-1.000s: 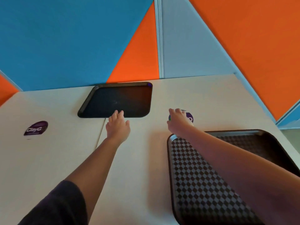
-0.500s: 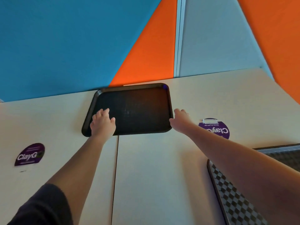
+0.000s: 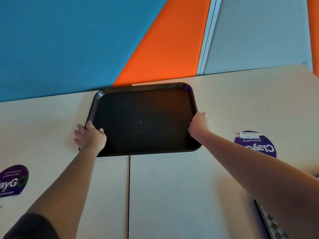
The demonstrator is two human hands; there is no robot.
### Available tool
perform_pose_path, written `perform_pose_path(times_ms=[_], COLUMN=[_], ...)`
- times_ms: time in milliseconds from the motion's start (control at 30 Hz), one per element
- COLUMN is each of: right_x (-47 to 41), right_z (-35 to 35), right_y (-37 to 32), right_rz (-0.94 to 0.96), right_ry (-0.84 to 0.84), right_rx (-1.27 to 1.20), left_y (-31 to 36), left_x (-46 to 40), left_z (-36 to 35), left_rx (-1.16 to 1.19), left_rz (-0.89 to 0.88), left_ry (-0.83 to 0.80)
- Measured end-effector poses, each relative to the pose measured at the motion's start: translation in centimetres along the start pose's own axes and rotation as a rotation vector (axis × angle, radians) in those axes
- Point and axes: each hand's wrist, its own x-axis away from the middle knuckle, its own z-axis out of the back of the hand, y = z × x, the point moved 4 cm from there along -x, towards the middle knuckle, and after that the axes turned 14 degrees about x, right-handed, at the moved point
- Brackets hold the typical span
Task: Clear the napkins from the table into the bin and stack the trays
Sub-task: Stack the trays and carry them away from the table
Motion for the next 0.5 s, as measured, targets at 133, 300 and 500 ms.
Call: perform_pose_path(times_ms=[133, 300, 500], right_x=[-1.1, -0.7, 1.1], right_z=[-0.7, 0.0, 2.1], right_y=[0.2, 1.4, 3.7], right_rz=[-0.061, -0.124, -0.137], right_ry=[0.016, 0.034, 0.066], right_rx=[-0.112, -0.152, -0.161], left_y=[-1.0, -1.3, 0.1], left_x=[-0.9, -0.5, 2.4], left_z=[-1.2, -0.8, 1.4], left_rx=[0.131, 0.195, 0.263], left_rz=[0.173, 0.308, 0.336], left_ry=[0.053, 0.092, 0.122])
